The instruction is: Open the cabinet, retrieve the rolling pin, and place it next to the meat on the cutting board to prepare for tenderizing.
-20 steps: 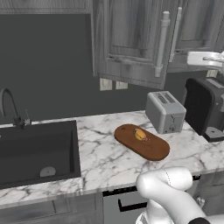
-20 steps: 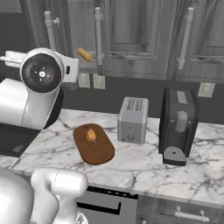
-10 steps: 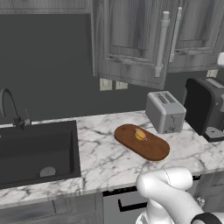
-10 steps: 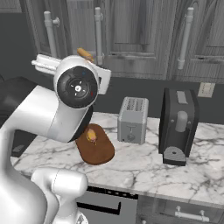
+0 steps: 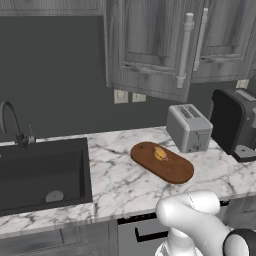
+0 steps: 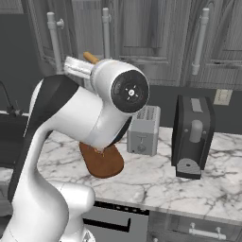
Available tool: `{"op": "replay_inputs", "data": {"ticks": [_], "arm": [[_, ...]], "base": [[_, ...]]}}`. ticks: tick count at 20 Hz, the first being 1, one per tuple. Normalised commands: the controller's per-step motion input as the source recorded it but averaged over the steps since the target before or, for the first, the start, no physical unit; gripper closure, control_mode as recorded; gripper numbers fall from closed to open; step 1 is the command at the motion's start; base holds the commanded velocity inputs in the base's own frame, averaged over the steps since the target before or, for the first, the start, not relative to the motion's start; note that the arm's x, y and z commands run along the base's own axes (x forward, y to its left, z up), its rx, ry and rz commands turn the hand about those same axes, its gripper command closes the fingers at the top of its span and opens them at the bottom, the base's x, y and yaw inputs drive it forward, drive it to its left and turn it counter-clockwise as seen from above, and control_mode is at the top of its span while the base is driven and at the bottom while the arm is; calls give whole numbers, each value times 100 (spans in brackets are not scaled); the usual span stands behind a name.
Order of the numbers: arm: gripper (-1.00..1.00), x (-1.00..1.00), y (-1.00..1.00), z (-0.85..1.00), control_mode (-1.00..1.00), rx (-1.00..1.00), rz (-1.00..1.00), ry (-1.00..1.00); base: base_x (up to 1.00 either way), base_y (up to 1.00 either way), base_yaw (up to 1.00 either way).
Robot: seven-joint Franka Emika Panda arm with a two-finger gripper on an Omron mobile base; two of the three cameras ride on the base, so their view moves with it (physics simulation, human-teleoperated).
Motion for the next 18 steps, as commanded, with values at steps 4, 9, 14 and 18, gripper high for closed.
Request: {"op": "replay_inputs", "data": {"ticks": [4,9,14,18], "arm": [[-100,68,1,-1,-100,8,6,3],[-100,75,8,-5,-100,7,5,5],[-100,73,17,-10,-100,5,5,6],[-100,71,20,-11,-100,0,4,6]], "base": [[0,0,0],[0,0,0],[0,0,0],[0,0,0]]}}
